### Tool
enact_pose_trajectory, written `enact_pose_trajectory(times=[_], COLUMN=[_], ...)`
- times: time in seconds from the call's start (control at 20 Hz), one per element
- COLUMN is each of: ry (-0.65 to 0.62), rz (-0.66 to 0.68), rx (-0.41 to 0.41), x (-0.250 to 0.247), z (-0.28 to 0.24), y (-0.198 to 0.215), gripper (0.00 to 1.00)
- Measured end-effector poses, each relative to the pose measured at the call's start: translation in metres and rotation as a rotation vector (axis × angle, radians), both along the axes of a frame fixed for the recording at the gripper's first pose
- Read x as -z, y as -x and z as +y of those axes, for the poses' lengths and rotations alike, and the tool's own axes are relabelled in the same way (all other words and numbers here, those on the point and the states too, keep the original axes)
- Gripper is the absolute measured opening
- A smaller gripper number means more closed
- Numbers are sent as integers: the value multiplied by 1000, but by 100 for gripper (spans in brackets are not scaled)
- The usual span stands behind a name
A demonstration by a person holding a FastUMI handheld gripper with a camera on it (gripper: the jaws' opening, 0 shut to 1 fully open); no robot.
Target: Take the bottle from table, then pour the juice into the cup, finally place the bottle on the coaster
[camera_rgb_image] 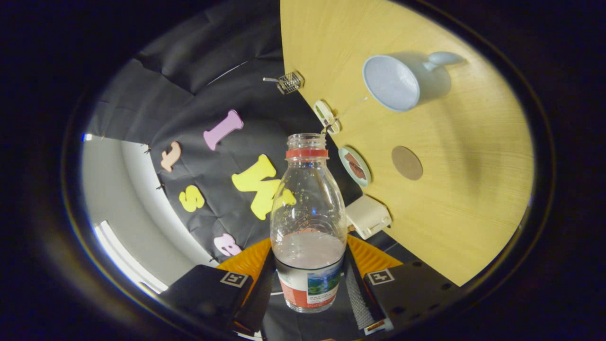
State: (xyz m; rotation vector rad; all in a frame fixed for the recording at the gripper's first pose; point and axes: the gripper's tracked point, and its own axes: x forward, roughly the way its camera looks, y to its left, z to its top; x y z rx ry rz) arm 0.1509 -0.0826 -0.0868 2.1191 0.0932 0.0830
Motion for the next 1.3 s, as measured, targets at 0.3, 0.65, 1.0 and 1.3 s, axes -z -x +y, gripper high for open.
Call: enact_pose_trajectory(times=[0.3,0.65,1.0,1.3], ry=[-30,-56,-62,48], rz=[2,-8,-10,-9], rx=[6,16,13,17], x=[4,1,-1,0], z=[-10,-17,-17,-8], y=[0,-1,1,-3], gripper=[76,76,76,76])
